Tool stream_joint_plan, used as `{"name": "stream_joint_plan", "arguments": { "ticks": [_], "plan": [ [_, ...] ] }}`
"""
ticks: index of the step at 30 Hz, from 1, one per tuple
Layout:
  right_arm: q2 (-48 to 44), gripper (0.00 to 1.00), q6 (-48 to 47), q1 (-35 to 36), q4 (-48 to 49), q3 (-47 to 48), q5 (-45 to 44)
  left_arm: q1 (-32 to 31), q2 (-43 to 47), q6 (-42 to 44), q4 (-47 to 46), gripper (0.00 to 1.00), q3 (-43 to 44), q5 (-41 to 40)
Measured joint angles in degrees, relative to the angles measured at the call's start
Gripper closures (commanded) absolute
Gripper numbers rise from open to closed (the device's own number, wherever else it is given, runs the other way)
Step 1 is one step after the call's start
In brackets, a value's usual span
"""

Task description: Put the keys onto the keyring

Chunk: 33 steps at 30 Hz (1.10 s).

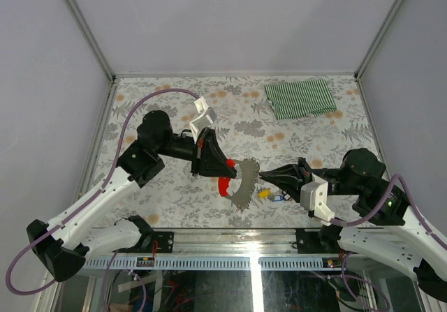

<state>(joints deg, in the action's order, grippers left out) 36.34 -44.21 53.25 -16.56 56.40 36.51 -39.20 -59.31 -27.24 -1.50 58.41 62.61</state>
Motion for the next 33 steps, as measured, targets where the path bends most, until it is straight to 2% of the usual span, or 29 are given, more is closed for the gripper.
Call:
{"name": "stream_joint_plan", "arguments": {
  "ticks": [8,14,17,19,23,27,33],
  "plan": [
    [0.0,1.00,1.2,0.0,1.0,-0.1,1.0,0.0,0.0,0.2,0.7,1.00,0.1,0.2],
    [-0.9,1.00,6.8,0.0,8.5,-3.1,3.7,0.0,-0.4,0.0,0.5,0.98,0.7,1.9],
    [-1.3,1.00,10.2,0.0,13.3,-5.2,5.0,0.0,-0.4,-0.1,0.2,0.89,0.7,2.9],
    [-1.4,1.00,12.1,0.0,16.1,-6.3,5.4,0.0,-0.4,-0.2,0.1,0.73,0.7,3.1],
    [-1.2,1.00,16.3,0.4,22.8,-9.1,6.7,0.2,-0.4,0.2,-0.2,0.58,0.7,0.0],
    [-1.1,1.00,20.7,0.4,28.3,-12.6,6.0,0.3,0.1,1.4,0.2,0.48,0.7,-3.7],
    [-0.8,1.00,27.2,0.4,36.3,-16.2,3.3,0.3,3.8,4.1,1.0,0.45,0.6,-9.6]
  ]
}}
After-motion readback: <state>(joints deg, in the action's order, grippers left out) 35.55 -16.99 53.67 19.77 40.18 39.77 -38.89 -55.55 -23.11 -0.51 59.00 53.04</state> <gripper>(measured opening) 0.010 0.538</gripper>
